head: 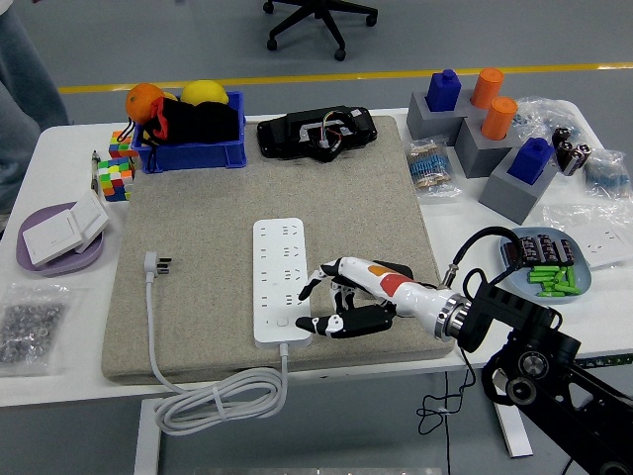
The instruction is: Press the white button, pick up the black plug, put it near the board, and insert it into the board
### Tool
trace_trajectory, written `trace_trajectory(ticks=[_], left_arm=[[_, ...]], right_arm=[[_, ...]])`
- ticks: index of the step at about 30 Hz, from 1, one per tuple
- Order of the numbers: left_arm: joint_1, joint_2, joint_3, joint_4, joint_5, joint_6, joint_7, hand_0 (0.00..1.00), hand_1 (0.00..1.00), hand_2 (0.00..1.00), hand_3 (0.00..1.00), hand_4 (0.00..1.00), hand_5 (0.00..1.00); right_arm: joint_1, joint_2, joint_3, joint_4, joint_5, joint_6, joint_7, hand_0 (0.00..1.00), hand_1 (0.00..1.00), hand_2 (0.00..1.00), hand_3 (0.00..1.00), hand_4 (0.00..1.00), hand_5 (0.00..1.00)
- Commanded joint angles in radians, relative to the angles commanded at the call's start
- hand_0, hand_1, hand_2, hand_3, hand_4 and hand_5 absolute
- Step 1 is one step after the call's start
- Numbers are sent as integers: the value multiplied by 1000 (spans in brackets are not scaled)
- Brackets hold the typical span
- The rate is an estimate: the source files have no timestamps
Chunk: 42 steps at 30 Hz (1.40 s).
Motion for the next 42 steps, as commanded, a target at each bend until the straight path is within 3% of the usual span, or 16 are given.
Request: trace_trajectory(ticks=[8, 9, 26, 30, 32, 33, 38, 39, 42], left_arm=[[1, -4, -2, 0, -7, 3, -1, 788, 738, 706, 768, 551, 466], [-1, -3, -2, 0, -6, 3, -1, 787, 738, 705, 768, 550, 462], [-5, -1, -7, 0, -13, 5, -1, 787, 738, 705, 769, 554, 468], [-6, -1, -7, 0, -13, 5, -1, 787, 738, 705, 768, 552, 466], [-6, -1, -6, 0, -16, 6, -1, 787, 738, 705, 768, 552, 466], [-6, -1, -6, 0, -17, 6, -1, 787, 738, 705, 769, 549, 463], [-8, -1, -6, 0, -14, 6, -1, 787, 738, 705, 769, 549, 463], [-9, 0, -5, 0, -13, 6, -1, 787, 738, 706, 768, 547, 464], [-9, -1, -4, 0, -13, 6, -1, 787, 738, 706, 768, 547, 464]], right_arm=[[31, 15, -56, -26, 0, 14, -16, 2, 2, 153, 650, 842, 579], [35, 15, -62, -28, -1, 10, -13, 2, 8, 153, 653, 791, 477], [78, 25, -107, -95, -52, -18, -25, 2, 10, 154, 654, 738, 418], [76, 25, -113, -88, -44, -4, -36, 2, 10, 154, 651, 712, 392], [76, 23, -110, -82, -39, -1, -29, 2, 10, 154, 651, 712, 392], [76, 21, -106, -80, -34, -2, -16, 2, 10, 153, 727, 657, 309], [76, 19, -98, -76, -3, -24, 29, 2, 10, 153, 727, 657, 309], [75, 20, -99, -77, 6, -43, 45, 2, 9, 177, 998, 227, 5], [73, 21, -101, -80, 31, -96, 88, 2, 9, 177, 998, 227, 5]])
